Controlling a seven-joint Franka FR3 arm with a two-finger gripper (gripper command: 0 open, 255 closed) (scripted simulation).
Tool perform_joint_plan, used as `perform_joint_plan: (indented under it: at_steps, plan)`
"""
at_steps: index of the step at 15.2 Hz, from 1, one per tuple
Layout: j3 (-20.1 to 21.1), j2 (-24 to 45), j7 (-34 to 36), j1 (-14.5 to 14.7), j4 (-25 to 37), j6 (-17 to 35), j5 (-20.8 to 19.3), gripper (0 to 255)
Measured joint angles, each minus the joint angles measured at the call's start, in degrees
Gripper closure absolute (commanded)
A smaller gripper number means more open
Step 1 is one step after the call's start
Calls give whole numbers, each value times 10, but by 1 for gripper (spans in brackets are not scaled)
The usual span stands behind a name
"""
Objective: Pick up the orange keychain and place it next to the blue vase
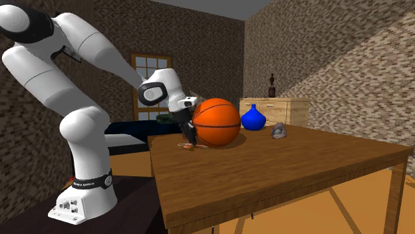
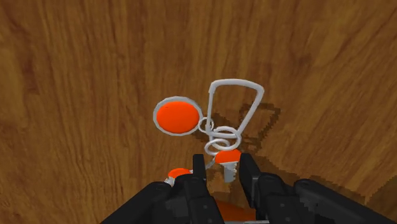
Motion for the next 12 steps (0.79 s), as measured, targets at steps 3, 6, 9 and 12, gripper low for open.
perform_joint_plan:
  at_steps: [3,6,9,12]
  plan:
    - [1,-20,3,-3,12,-32,-3,255]
    - [2,-40,5,-7,27,-66,-6,255]
    - [3,-54,8,-8,42,-97,-9,255]
    - [3,-65,10,-10,61,-126,-11,255]
